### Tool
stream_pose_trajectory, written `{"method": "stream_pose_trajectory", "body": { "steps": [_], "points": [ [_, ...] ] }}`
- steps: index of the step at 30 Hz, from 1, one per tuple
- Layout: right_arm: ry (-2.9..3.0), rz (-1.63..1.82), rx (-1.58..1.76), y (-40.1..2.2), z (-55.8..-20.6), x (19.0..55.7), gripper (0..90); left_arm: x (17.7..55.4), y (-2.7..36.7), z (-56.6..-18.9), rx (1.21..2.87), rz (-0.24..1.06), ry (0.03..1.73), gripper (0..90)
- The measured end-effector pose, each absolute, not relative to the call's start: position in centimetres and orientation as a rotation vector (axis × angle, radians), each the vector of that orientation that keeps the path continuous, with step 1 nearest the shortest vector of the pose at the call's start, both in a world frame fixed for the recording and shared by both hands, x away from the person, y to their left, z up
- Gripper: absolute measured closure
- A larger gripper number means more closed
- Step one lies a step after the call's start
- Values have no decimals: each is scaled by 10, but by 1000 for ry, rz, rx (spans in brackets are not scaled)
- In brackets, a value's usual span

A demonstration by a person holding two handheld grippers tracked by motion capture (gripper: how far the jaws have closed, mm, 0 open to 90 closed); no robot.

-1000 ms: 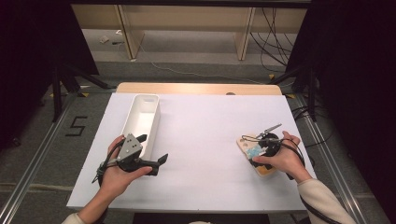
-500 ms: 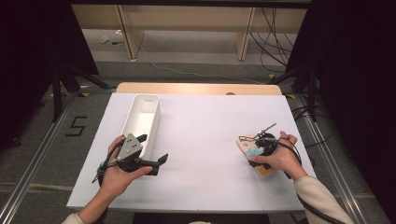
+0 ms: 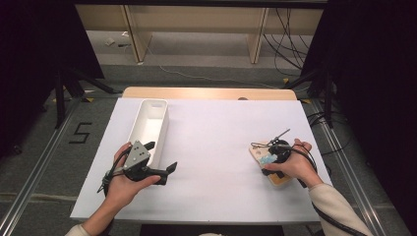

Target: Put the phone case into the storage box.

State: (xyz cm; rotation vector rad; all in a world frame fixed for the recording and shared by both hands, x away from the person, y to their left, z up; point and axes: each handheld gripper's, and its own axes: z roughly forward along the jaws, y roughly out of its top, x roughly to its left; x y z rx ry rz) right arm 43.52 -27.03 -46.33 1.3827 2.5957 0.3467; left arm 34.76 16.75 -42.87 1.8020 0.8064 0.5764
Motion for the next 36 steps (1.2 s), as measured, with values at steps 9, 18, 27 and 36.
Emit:
{"method": "stream_pose_trajectory", "body": {
  "steps": [9,18,27,36],
  "points": [
    [2604,318,1407,-270,-465,437,35,348,168,-429,1803,576,805,0],
    [2603,318,1422,-270,-466,438,41,347,168,-429,1801,577,806,0],
    [2609,287,1437,-268,-465,439,56,347,168,-429,1801,576,806,0],
    [2596,289,1472,-267,-465,439,69,347,168,-429,1800,577,806,0]
  ]
}}
